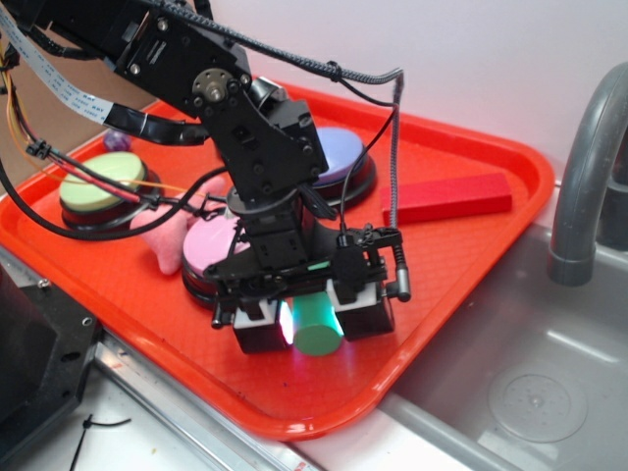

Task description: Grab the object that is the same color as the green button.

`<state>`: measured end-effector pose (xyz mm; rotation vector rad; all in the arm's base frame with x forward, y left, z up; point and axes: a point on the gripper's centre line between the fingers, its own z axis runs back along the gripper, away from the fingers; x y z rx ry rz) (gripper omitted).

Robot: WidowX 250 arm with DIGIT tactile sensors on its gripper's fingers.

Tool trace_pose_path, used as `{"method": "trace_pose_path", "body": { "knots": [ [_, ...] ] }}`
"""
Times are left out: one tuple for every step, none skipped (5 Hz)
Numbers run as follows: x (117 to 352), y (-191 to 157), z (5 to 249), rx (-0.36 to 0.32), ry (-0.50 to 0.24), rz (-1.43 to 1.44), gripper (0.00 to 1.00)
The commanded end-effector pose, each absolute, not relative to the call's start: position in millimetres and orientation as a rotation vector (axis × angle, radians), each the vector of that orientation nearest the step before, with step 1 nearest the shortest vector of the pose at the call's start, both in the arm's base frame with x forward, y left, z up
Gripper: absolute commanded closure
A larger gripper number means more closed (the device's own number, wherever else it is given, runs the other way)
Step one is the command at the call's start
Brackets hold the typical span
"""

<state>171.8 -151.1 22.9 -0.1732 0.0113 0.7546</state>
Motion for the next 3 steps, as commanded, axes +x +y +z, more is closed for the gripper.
{"method": "trace_pose_path", "body": {
  "knots": [
    [199.7, -133.4, 89.7, -0.203, 0.048, 0.393, 1.0],
    [211.1, -114.7, 142.1, -0.138, -0.028, 0.25, 1.0],
    [216.1, -100.7, 177.5, -0.119, -0.067, 0.205, 1.0]
  ]
}}
